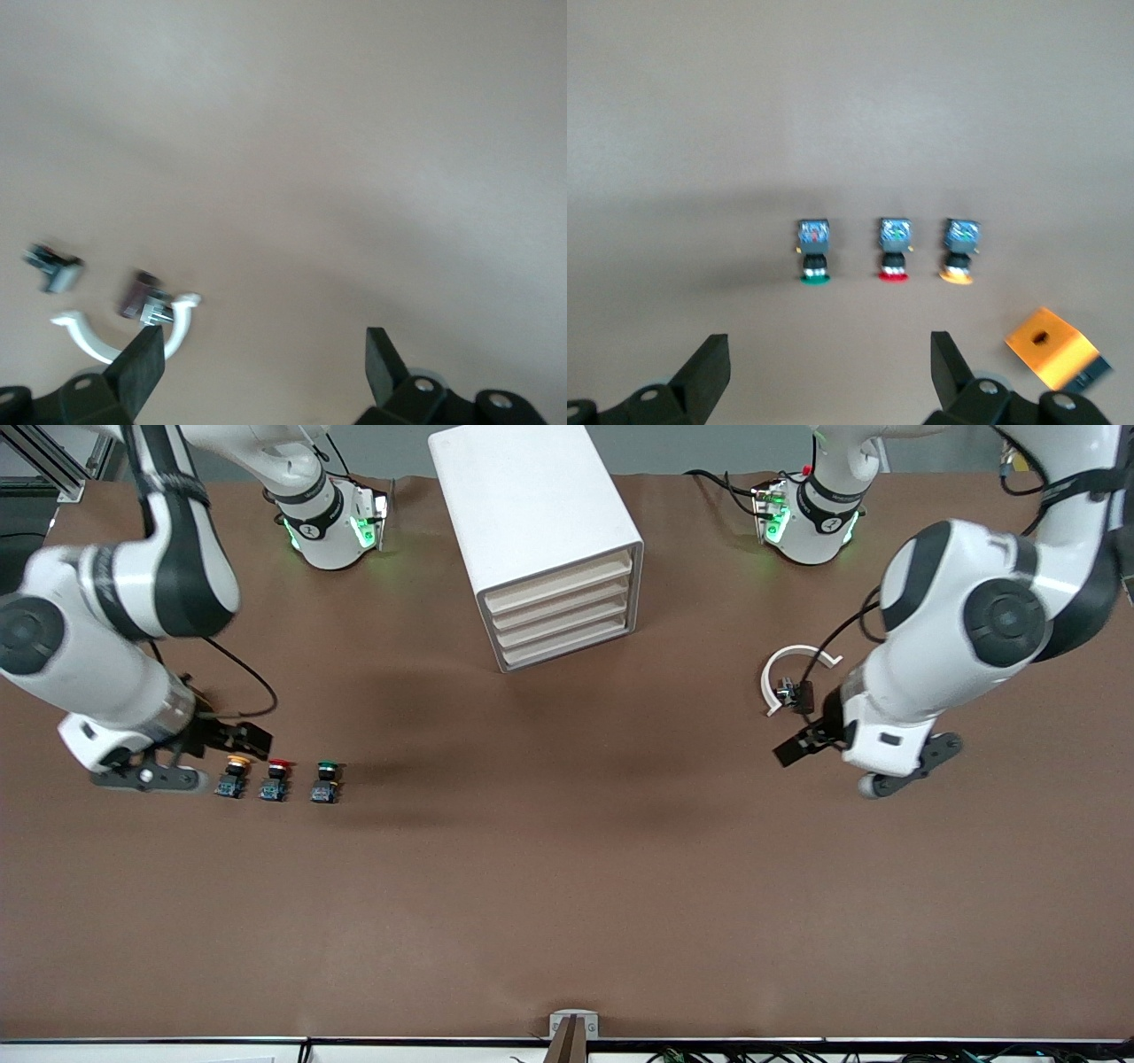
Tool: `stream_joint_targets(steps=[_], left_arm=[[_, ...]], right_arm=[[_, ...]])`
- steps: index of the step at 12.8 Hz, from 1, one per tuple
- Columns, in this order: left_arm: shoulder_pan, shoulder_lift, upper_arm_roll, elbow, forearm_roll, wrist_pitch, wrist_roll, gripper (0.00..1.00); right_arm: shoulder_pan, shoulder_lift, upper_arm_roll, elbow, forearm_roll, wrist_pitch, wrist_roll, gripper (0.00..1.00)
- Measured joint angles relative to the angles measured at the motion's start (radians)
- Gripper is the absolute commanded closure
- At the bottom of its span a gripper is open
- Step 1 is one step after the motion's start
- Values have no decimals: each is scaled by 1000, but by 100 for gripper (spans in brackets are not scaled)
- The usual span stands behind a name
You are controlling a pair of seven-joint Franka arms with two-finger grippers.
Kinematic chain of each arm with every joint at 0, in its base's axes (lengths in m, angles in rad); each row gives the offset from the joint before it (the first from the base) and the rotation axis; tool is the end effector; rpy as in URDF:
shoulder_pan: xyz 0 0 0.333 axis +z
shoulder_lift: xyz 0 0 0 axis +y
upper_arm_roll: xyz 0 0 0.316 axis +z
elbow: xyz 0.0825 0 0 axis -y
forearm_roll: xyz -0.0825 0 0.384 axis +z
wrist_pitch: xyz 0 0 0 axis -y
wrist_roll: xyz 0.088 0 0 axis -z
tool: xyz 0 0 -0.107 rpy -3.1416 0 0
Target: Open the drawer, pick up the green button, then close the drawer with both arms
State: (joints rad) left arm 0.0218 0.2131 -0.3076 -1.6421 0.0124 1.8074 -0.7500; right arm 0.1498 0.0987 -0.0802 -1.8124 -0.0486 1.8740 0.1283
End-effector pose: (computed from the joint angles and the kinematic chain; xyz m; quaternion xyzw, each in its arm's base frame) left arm 0.5995 -0.1603 0.4904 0.9724 0.2310 -0.0293 0.0133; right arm 0.5854 0.0385 0.4790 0.9992 -0.0215 -0.0157 0.0287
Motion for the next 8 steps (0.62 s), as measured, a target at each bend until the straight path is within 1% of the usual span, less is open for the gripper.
stream_joint_targets(steps=[3, 6, 8], left_arm=[[83, -81, 1, 1, 11, -89, 192, 0], [165, -157, 1, 0, 12, -164, 384, 0], [197, -197, 1, 0, 12, -188, 477, 0]], right_arm=[[-63, -51, -2, 92, 1, -156, -117, 0], [-141, -52, -3, 140, 4, -218, -221, 0], [-159, -54, -4, 172, 4, -252, -241, 0]])
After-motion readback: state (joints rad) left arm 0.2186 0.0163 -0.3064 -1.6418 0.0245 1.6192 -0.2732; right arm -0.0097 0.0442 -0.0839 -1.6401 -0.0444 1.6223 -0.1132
